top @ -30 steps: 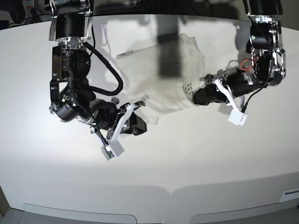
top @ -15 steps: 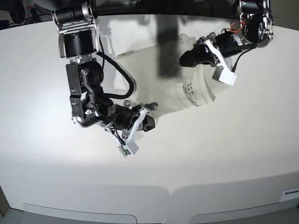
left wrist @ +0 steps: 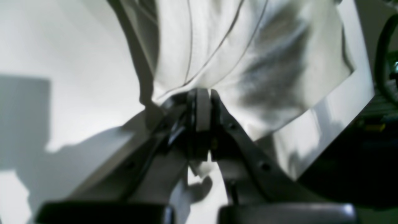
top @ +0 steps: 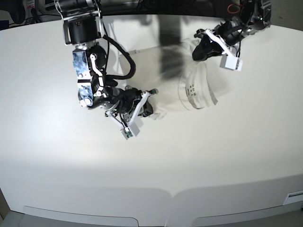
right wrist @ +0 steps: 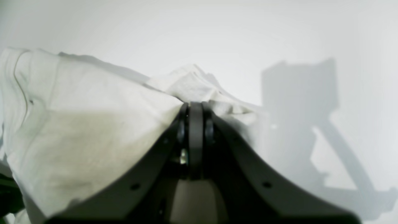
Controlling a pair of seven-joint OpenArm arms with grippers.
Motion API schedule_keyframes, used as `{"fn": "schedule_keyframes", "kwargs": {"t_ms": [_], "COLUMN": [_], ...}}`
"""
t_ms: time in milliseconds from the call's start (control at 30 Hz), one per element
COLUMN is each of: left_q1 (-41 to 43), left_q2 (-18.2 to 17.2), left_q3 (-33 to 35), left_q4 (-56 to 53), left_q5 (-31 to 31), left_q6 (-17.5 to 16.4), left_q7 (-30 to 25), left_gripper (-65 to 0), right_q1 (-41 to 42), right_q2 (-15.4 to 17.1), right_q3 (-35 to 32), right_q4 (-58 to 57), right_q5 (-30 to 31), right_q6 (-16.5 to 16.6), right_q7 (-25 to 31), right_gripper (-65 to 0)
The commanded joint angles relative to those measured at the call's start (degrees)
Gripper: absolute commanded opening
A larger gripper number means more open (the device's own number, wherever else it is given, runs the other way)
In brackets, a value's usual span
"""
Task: Fold the T-shirt properly
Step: 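Lay the folded end onto the shirt and grasp the collar with the left gripper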
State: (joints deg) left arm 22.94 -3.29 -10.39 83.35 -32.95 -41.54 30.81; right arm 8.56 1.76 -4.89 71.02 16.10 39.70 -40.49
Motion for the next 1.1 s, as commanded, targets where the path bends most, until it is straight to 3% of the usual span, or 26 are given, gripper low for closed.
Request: {"fn": "schedule_keyframes", "kwargs": {"t_ms": [0,133,267,567,733,1067], "left_q1": [-0.6,-5.2,-10.6,-18.5,-21.5,-26.4], "left_q2": [0.2,0.4,-0.7,-7.0,-8.9,-9.1], "left_q3": [0.2,0.3,0.3,0.3,0.3,0.3], "left_q4": [-2.0,-10.1,-13.8,-14.1,-14.1,-14.1], "left_q5": [4.7,11.2,15.2,15.6,15.6,18.6], "left_q6": [1.5,1.5,5.4,10.1,10.3,10.3], "left_q7": [1.5,-0.3,-0.4,0.8,0.8,-1.3], "left_gripper": [-65.0,-65.0,-65.0,-65.0,-65.0,-65.0], "right_q1": [-0.2,-3.0,-6.5,-14.9,-19.3,-23.6], "right_q2": [0.2,0.4,2.1,3.7,3.6,-1.6], "right_q3": [0.0,0.0,0.0,4.2,4.4,-1.2], "right_q4": [0.6,1.4,5.0,17.8,21.3,21.4], "right_q5": [-1.4,-6.4,-7.2,-6.9,-3.3,-1.8], "right_q6": [0.3,0.3,0.3,0.3,0.3,0.3], "right_q7": [-0.7,0.7,2.8,2.8,2.9,4.8], "right_gripper": [-65.0,-65.0,-65.0,-65.0,-65.0,-65.0]}}
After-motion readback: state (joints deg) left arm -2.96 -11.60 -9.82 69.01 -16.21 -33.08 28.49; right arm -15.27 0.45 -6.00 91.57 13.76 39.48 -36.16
